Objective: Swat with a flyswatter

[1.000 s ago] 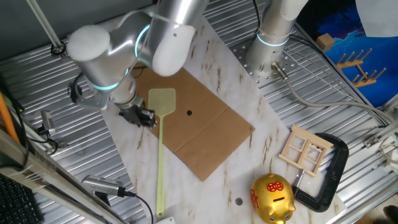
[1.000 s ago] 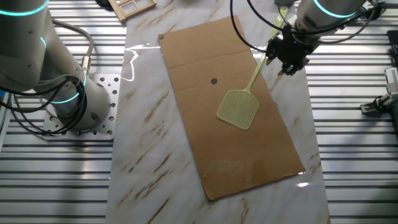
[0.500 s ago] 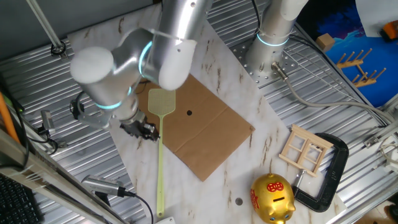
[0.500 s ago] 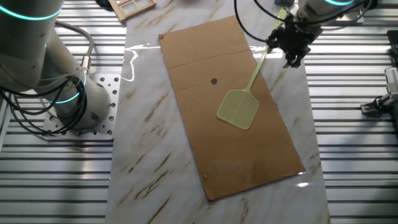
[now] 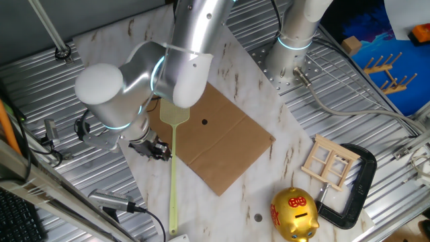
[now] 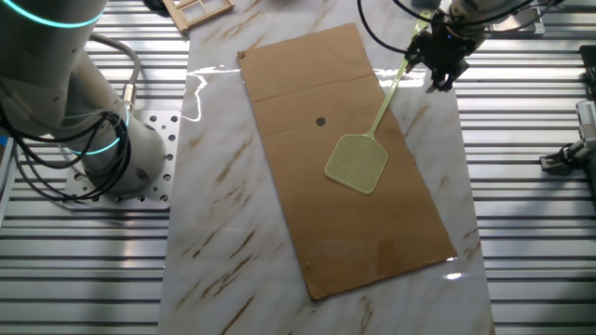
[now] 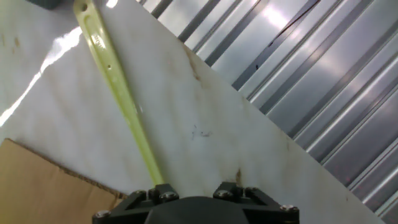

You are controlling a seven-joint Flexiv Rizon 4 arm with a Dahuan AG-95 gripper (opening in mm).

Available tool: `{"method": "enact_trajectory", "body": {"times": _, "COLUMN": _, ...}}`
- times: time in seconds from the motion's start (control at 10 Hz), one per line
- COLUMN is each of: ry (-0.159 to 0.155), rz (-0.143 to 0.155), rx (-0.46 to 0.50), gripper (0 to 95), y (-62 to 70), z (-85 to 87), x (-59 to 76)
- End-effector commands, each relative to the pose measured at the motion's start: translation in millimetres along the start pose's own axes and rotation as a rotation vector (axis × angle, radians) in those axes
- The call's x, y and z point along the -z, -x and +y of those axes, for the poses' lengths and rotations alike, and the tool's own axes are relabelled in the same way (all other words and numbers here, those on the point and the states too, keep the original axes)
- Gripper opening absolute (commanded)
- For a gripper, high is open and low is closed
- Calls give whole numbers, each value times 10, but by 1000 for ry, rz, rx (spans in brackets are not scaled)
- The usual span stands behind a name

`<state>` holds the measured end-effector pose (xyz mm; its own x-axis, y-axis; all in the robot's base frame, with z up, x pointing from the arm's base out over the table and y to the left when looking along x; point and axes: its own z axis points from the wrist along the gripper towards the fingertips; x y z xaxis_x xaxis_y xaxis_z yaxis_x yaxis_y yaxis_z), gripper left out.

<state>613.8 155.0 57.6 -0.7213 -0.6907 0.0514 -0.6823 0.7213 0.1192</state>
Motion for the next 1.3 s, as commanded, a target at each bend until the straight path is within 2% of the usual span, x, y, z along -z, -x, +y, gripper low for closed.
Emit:
{"method": "enact_trajectory", "body": {"times": 0.1, "ry": -22, "rz": 40, "rx": 23, "gripper": 380, "y": -5, "z": -3, "x": 4}}
{"method": "enact_trajectory", "body": {"times": 0.3, "ry": -14, "rz": 46, "rx": 77, "gripper": 380, "y": -5, "z": -3, "x": 4}}
{"method": "enact_trajectory", "body": {"times": 0.5, "ry": -13, "rz": 43, "rx": 93, "gripper": 380, "y": -20, "z": 3, "x": 13}}
{"method": "enact_trajectory", "body": {"times": 1.0, "ry": 3, "rz": 13, "rx": 83, "gripper": 380, "y": 309, "z": 142, "x": -146}}
{"method": "enact_trajectory", "body": {"times": 1.3, "ry": 7, "rz": 14, "rx": 83, "gripper": 380, "y": 447, "z": 228, "x": -227}}
